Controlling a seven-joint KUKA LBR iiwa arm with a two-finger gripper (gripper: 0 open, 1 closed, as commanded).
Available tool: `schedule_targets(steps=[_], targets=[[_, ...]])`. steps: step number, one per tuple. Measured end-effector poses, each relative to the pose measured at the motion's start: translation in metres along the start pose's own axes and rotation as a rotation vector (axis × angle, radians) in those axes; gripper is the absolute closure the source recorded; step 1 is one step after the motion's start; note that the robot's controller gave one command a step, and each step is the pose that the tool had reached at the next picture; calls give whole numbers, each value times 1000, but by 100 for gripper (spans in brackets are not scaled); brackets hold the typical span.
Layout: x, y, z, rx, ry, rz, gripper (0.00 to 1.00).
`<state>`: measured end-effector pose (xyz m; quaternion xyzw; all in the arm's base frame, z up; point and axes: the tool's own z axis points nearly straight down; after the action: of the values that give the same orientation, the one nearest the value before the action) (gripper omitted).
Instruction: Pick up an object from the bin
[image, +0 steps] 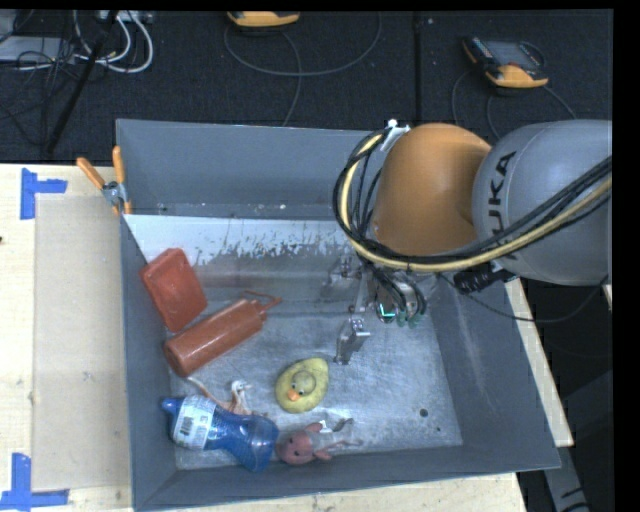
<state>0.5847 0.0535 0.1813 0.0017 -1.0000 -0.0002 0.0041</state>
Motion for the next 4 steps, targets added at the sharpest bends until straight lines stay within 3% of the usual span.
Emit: schedule_targets(steps=[1,2,3,4], targets=[[-2,0,-4,0,-7,1,0],[7,-36,47,0,-14,-41,0],[29,-40,74,3,-2,-19,0],[-1,-68,50,-2,-7,-112,0]])
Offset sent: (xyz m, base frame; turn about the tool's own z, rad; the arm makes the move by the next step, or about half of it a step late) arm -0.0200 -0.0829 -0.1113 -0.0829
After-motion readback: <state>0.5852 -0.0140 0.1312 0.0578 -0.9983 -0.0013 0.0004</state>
